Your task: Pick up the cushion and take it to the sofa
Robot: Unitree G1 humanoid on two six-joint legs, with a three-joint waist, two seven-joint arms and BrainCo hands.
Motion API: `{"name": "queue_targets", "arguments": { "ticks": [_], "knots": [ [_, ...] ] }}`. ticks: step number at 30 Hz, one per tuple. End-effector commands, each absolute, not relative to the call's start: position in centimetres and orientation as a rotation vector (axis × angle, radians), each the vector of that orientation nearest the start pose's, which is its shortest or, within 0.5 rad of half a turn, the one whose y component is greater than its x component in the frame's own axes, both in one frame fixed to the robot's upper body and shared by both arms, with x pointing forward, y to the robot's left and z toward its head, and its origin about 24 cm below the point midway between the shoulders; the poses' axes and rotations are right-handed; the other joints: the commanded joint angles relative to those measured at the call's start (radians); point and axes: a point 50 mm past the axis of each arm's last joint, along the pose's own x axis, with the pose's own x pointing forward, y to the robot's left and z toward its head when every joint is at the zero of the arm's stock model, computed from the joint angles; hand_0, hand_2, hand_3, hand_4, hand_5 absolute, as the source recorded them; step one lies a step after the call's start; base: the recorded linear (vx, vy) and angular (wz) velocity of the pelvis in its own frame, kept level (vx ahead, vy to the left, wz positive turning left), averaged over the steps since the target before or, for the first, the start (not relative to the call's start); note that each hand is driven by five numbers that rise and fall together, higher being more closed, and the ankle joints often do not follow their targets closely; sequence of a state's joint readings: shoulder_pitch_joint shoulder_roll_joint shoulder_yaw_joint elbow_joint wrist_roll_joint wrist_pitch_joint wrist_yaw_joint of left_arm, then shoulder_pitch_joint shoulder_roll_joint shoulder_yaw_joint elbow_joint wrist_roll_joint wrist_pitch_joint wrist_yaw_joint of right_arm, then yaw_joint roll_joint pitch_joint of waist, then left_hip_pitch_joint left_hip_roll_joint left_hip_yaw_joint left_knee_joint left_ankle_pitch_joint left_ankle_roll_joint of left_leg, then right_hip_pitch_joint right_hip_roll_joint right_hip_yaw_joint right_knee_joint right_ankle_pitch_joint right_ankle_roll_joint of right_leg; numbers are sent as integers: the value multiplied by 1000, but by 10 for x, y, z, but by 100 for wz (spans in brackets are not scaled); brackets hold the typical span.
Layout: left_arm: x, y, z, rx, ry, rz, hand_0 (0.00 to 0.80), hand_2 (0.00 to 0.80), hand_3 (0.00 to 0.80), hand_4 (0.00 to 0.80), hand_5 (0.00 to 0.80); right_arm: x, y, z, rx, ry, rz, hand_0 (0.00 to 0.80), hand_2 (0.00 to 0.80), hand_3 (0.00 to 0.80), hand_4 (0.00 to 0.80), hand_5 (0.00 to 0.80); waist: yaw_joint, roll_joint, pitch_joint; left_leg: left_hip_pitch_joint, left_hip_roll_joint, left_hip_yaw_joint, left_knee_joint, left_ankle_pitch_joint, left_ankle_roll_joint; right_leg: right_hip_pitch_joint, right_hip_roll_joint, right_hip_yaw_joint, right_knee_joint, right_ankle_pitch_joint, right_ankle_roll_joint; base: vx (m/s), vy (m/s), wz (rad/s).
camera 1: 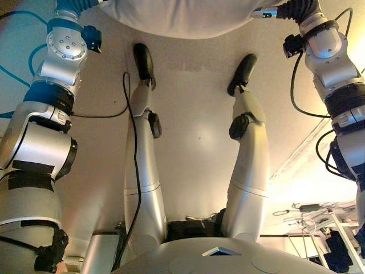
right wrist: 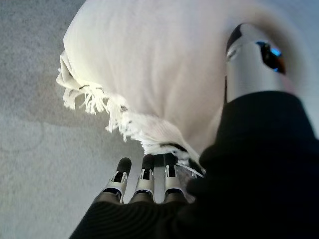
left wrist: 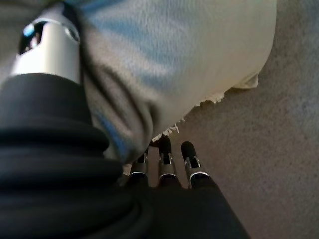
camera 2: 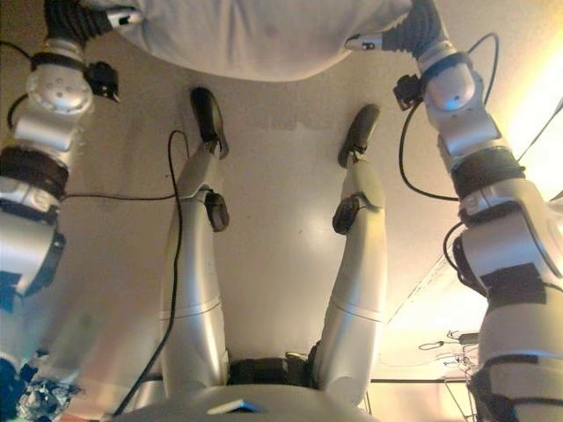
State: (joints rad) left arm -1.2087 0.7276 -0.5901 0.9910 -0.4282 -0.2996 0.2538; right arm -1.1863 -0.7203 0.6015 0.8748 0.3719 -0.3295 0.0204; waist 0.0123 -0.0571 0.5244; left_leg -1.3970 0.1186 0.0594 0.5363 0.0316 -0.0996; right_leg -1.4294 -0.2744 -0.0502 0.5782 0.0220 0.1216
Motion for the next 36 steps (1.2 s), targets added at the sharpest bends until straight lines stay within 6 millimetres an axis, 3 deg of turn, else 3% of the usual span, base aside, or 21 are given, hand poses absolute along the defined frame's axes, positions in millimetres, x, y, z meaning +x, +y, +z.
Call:
{"name": "queue_targets", "arguments": {
  "ticks": [1,5,11,12,13,14,15,16,17,18,25,31,36],
  "knots": [
    [404,216,291,427,-538,161,0,0,0,0,0,392,-182,294,-687,-568,252,0,0,0,0,0,-55,131,-4,-60,-3,-6,48,-15,-32,16,41,67,0,27,52,19,59,0],
    [407,207,280,375,-483,55,0,0,0,0,0,392,-168,290,-648,-517,383,0,0,0,0,0,-58,143,-4,-71,-3,5,48,-12,-34,0,43,78,-1,29,52,22,71,1],
    [411,194,249,235,-302,-207,0,0,0,0,0,392,-163,274,-591,-368,578,0,0,0,0,0,-62,161,-4,-77,-1,24,47,-2,-34,-13,46,93,-3,36,53,20,60,1],
    [411,192,247,228,-286,-233,198,198,198,198,198,392,-163,273,-588,-355,586,0,0,0,0,0,-62,162,-4,-79,-1,25,49,-1,-33,-14,46,94,-1,36,53,0,0,0],
    [411,188,243,209,-255,-284,445,445,445,445,445,391,-163,273,-578,-341,604,0,0,0,0,0,-62,165,-4,-82,-1,26,52,0,-32,-17,47,96,2,37,52,0,0,0],
    [410,185,242,202,-246,-321,508,508,508,508,508,391,-164,274,-555,-337,615,0,0,0,0,0,-62,167,-4,-85,-1,27,55,1,-31,-21,48,99,6,38,51,0,0,0],
    [410,181,242,197,-244,-357,800,800,800,800,800,391,-163,274,-542,-335,622,88,88,88,88,88,-62,169,-4,-87,0,27,57,2,-31,-24,49,101,9,39,51,0,0,0],
    [409,178,242,204,-247,-389,800,800,800,800,800,391,-163,276,-534,-340,630,480,480,480,480,480,-62,171,-4,-90,1,27,59,2,-31,-27,49,103,11,39,50,19,19,6],
    [409,175,243,212,-253,-401,800,800,800,800,800,390,-162,278,-530,-350,631,737,737,737,737,737,-62,173,-4,-92,1,28,61,1,-31,-30,47,103,12,39,50,15,8,6],
    [408,173,244,227,-265,-408,800,800,800,800,800,389,-162,280,-521,-364,633,800,800,800,800,800,-61,174,-4,-95,2,28,62,2,-31,-32,46,103,13,41,50,11,-4,4],
    [402,146,250,213,-319,-559,800,800,800,800,800,385,-152,291,-523,-452,631,800,800,800,800,800,-57,176,-4,-110,-5,22,63,4,-25,-45,44,101,10,46,47,-2,-20,1],
    [396,141,248,116,-376,-560,800,800,800,800,800,384,-155,287,-489,-466,584,800,800,800,800,800,-51,169,-4,-111,-6,9,70,6,-22,-41,42,95,19,47,44,-32,-73,-1],
    [388,143,225,38,-387,-571,800,800,800,800,800,379,-162,269,-453,-496,536,800,800,800,800,800,-45,159,-4,-68,-5,-4,60,13,-27,6,36,80,11,53,43,-45,-101,-1]
  ]
}}
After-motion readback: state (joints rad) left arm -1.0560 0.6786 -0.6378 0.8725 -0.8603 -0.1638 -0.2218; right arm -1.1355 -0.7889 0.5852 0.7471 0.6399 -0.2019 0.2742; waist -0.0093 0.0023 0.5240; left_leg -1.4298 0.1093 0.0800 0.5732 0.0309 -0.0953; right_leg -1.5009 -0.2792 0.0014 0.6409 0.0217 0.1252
